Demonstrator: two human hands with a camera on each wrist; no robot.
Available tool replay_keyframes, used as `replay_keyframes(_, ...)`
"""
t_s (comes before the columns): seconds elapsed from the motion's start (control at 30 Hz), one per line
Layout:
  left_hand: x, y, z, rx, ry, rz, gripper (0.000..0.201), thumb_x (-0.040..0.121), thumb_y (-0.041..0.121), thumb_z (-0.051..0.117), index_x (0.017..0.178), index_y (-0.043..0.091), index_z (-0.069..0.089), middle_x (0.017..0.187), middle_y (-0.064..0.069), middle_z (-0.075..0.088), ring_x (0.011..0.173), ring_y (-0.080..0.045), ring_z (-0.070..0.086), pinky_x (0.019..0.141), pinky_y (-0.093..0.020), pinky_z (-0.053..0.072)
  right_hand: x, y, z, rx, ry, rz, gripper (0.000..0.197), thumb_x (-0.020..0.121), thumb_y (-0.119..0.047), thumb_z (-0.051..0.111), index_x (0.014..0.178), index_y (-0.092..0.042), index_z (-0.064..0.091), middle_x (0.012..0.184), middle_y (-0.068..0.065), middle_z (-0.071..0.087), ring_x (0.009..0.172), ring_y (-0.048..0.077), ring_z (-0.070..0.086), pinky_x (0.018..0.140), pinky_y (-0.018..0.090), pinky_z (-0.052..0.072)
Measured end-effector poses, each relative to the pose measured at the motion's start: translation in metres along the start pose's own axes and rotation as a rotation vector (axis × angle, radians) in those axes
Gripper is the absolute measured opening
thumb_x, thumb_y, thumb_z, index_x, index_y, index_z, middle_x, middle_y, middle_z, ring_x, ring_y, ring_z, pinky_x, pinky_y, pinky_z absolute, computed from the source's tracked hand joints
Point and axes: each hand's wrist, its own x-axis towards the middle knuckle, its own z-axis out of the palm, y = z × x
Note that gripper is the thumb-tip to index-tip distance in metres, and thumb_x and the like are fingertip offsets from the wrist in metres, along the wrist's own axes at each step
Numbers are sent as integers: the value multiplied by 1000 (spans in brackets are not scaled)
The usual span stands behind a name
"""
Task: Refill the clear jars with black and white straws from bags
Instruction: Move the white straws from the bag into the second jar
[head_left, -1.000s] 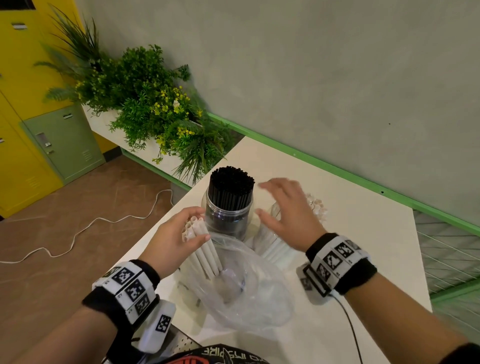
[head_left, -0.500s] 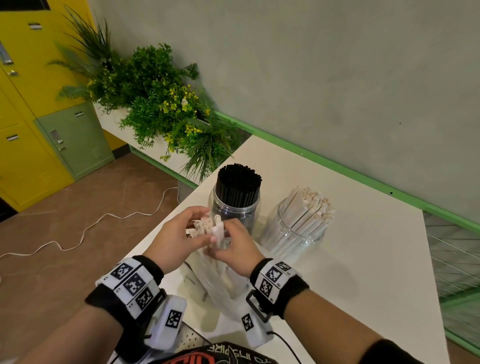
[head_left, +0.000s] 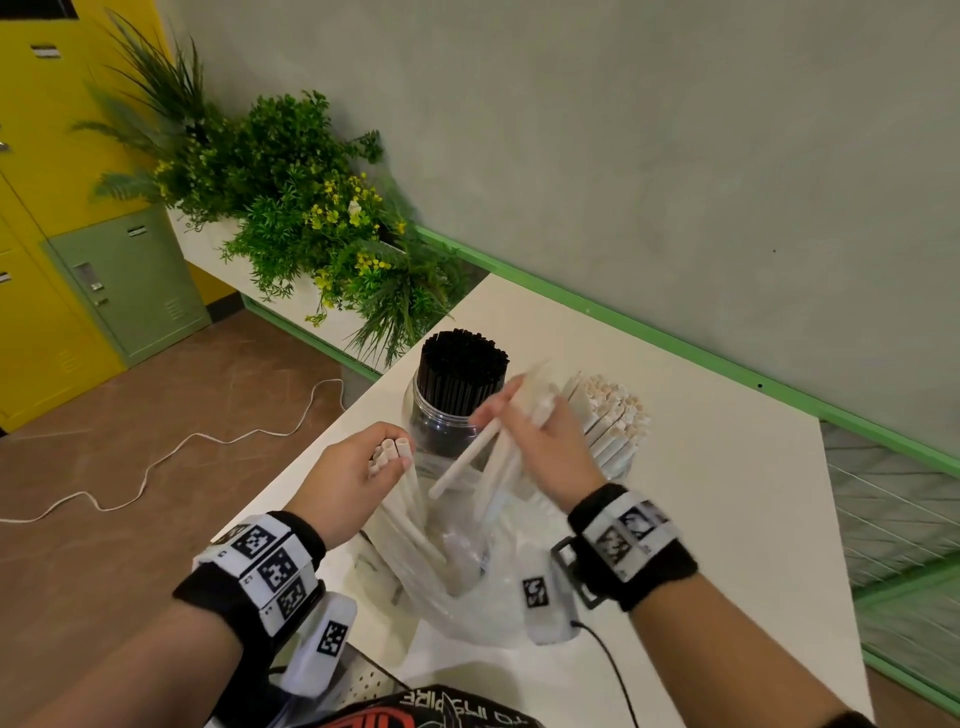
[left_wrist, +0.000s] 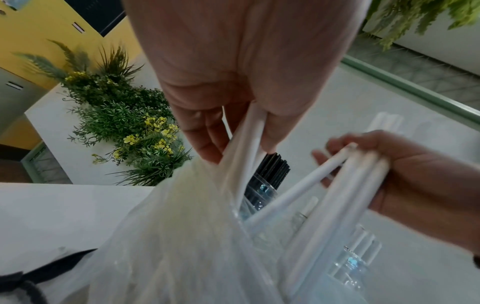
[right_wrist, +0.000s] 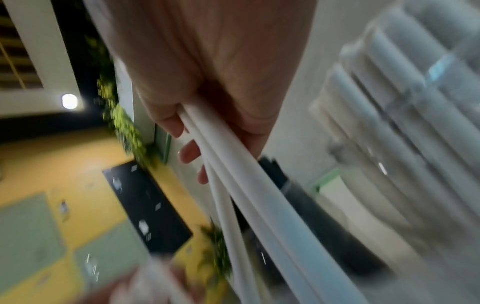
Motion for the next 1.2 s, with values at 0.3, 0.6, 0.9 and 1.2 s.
replay_keyframes(0.3, 12, 8, 9, 100, -37, 22, 10, 94, 23, 53, 102, 29, 57, 76, 11, 57, 70, 0, 52, 55, -10, 32, 13, -52, -86, 114, 546, -195, 18, 91, -8, 53, 85, -25, 50, 79, 1, 70, 94, 36, 65, 82, 52, 51)
replay_keyframes(0.6, 11, 8, 10, 123, -53, 33, 11, 95, 24, 51, 102, 30, 56, 75, 12, 56, 68, -3, 52, 55, -14, 31, 19, -6, -88, -5, 655, -98, 14, 89, -15, 62, 89, -21, 50, 82, -10, 66, 83, 12, 63, 81, 33, 49)
replay_keyframes(0.9, 12, 1, 9, 124, -65, 26, 11, 94, 25, 52, 101, 33, 55, 80, 9, 60, 72, -3, 54, 58, -20, 36, 12, 16, -86, -172, 515, 13, 61, 87, -25, 69, 137, -18, 35, 130, -1, 45, 117, 15, 49, 98, 29, 41)
replay_keyframes(1.2, 14, 0, 9, 240, 25, 50, 20, 89, 33, 60, 109, 30, 61, 106, 7, 51, 100, -13, 48, 85, -28, 37, -28, 19, -19, -527, 264, -364, 40, 89, -28, 57, 127, -16, 50, 123, 0, 46, 119, 13, 42, 104, 21, 31)
